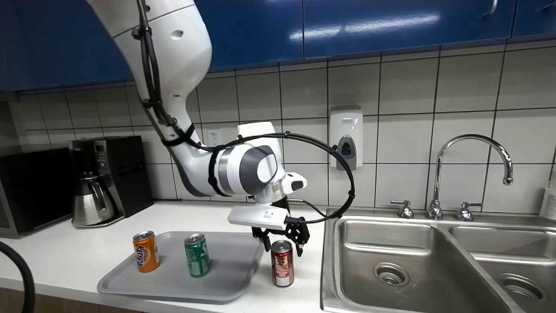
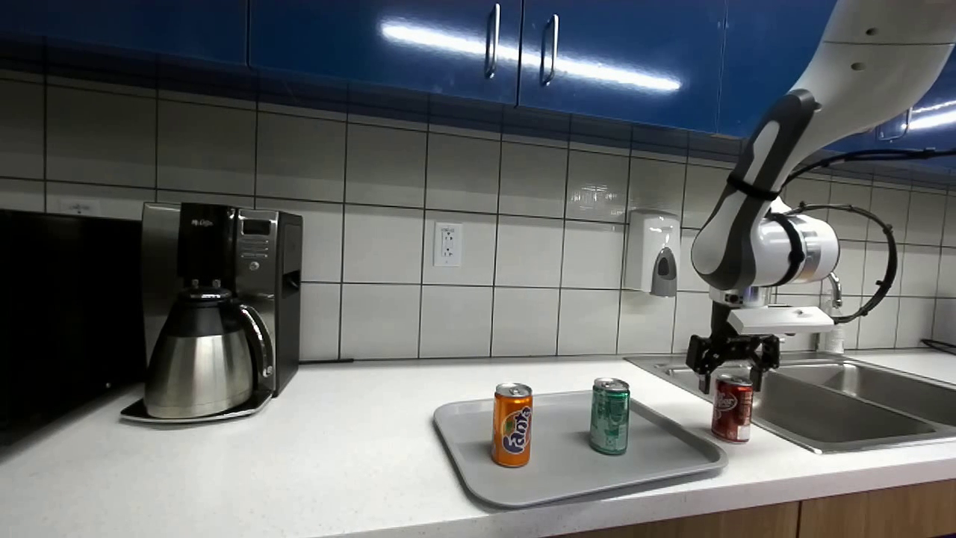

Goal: Remove the cans from the grey tray.

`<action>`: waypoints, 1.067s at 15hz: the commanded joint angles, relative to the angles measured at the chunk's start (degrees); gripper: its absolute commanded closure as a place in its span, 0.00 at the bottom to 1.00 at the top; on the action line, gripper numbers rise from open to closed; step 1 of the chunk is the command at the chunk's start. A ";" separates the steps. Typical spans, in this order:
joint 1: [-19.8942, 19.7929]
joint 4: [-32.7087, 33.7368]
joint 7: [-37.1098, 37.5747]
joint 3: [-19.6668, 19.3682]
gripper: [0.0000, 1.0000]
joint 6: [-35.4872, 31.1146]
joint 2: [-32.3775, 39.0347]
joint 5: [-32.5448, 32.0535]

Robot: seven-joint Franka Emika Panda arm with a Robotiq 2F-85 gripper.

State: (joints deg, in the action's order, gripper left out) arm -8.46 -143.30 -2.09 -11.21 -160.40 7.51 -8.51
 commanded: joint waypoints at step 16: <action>1.94 -10.55 -8.31 1.43 0.00 -0.95 -20.47 2.61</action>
State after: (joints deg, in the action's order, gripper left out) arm -7.51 -151.65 -7.92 -10.78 -163.50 -8.79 -7.52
